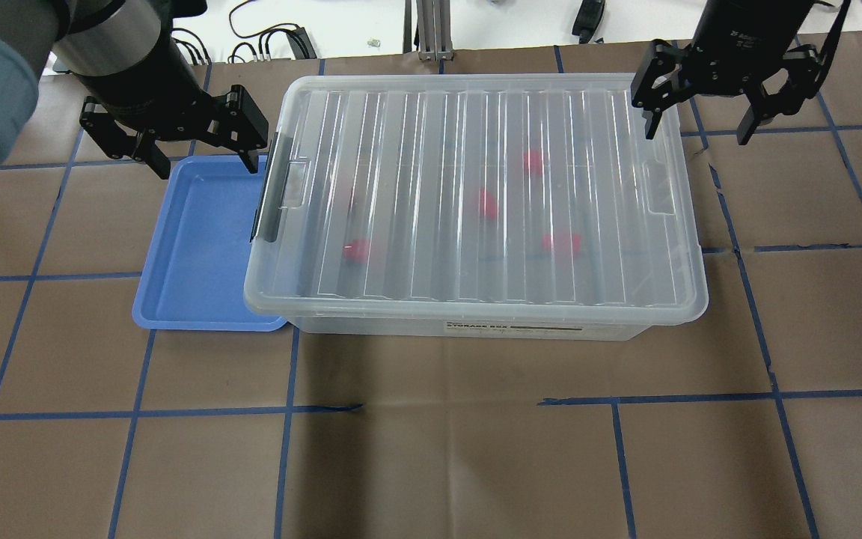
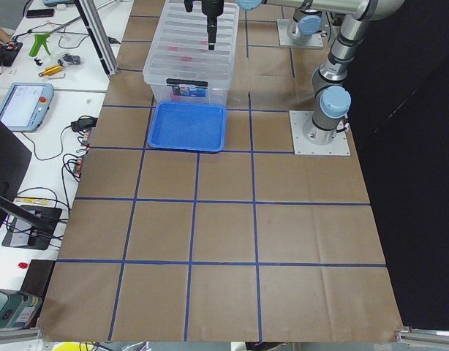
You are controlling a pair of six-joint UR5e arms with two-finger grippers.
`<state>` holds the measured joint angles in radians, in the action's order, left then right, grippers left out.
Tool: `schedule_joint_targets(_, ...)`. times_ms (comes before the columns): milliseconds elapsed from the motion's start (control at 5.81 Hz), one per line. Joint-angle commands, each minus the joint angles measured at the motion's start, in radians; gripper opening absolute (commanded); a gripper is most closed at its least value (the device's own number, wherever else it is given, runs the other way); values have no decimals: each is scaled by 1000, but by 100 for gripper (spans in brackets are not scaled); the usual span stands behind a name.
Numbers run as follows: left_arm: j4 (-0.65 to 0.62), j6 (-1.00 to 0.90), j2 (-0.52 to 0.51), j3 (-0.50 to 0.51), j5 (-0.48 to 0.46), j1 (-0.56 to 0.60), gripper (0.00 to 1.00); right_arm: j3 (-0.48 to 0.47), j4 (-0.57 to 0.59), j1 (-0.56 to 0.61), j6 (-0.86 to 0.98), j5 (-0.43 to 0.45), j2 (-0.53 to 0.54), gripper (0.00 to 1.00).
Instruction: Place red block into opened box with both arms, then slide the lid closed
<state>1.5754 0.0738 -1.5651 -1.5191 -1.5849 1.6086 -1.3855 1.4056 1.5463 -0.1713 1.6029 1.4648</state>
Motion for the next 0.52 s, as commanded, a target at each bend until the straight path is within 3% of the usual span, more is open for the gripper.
schedule_joint_targets(0, 0, -17, -1, 2, 22, -1, 99, -33, -13, 34, -57, -8, 35, 100)
schedule_joint_targets(344, 0, -17, 0, 1, 20, -1, 99, -40, -4, 26, -42, -9, 34, 100)
